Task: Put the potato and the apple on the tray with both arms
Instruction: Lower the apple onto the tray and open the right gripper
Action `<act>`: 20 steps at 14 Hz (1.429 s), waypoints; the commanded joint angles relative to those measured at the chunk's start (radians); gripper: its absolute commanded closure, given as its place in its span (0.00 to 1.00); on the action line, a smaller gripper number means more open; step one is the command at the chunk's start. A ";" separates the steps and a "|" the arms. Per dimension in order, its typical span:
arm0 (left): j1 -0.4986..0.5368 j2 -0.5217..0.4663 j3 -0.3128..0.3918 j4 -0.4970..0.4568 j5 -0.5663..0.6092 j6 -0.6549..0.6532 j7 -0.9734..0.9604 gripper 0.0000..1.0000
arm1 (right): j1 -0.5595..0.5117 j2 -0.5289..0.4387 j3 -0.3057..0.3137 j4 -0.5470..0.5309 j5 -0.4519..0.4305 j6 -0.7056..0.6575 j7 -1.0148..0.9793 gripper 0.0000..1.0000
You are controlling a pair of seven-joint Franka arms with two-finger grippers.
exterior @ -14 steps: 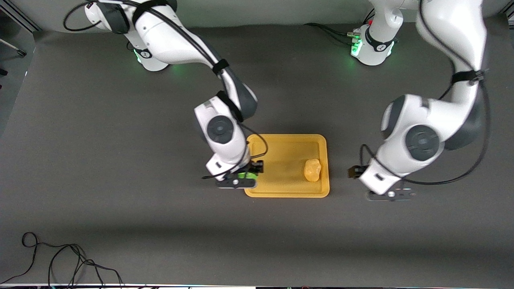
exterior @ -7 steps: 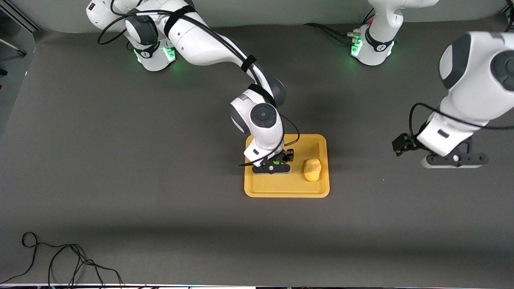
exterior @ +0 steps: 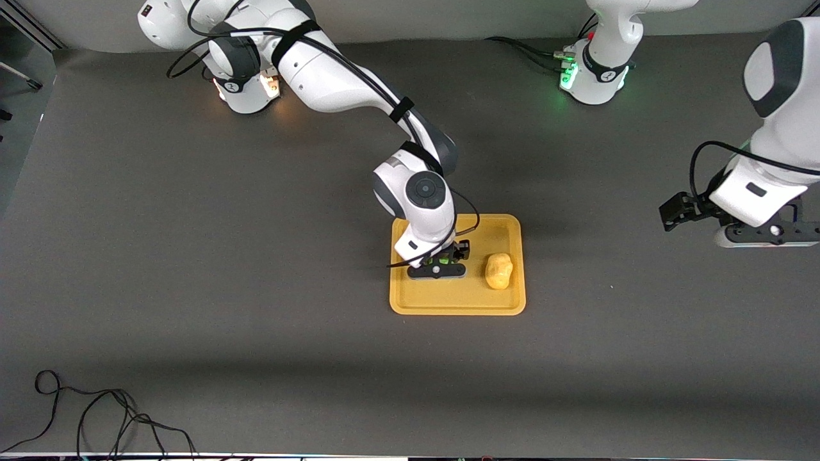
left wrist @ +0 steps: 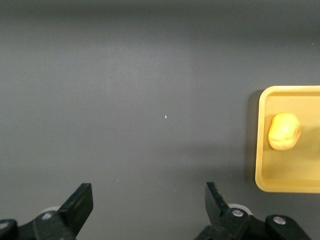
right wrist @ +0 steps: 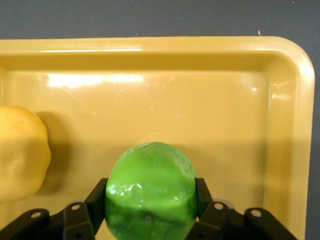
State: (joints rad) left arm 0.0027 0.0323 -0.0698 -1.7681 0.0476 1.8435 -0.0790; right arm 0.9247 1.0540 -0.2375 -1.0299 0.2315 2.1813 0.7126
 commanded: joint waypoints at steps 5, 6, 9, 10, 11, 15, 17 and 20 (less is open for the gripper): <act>0.048 -0.107 -0.005 0.025 -0.031 -0.153 0.067 0.00 | 0.011 0.021 -0.002 0.028 -0.020 0.003 0.031 0.00; 0.055 -0.121 -0.007 0.027 -0.031 -0.170 0.067 0.00 | 0.011 0.020 -0.002 0.028 -0.020 0.000 0.031 0.00; 0.062 -0.135 -0.005 0.036 -0.032 -0.185 0.064 0.00 | 0.002 -0.046 -0.011 0.008 -0.018 -0.037 0.016 0.00; 0.062 -0.134 -0.005 0.041 -0.032 -0.182 0.064 0.00 | -0.006 -0.121 -0.014 -0.049 -0.017 -0.099 -0.023 0.00; 0.062 -0.134 -0.005 0.042 -0.032 -0.182 0.064 0.00 | -0.021 -0.225 -0.016 -0.152 -0.017 -0.116 -0.071 0.00; 0.060 -0.129 0.004 0.033 -0.022 -0.181 0.067 0.00 | -0.076 -0.570 -0.080 -0.468 -0.018 -0.126 -0.264 0.00; 0.048 -0.120 -0.002 0.026 -0.018 -0.190 0.065 0.00 | -0.076 -0.661 -0.175 -0.528 -0.017 -0.162 -0.308 0.00; 0.017 -0.106 -0.005 0.019 -0.018 -0.194 0.070 0.00 | -0.073 -0.710 -0.299 -0.524 -0.014 -0.262 -0.320 0.00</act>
State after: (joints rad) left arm 0.0471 -0.0791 -0.0775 -1.7478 0.0256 1.6658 -0.0224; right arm 0.8267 0.3941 -0.4828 -1.5032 0.2276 1.9380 0.4017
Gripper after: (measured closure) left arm 0.000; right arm 0.000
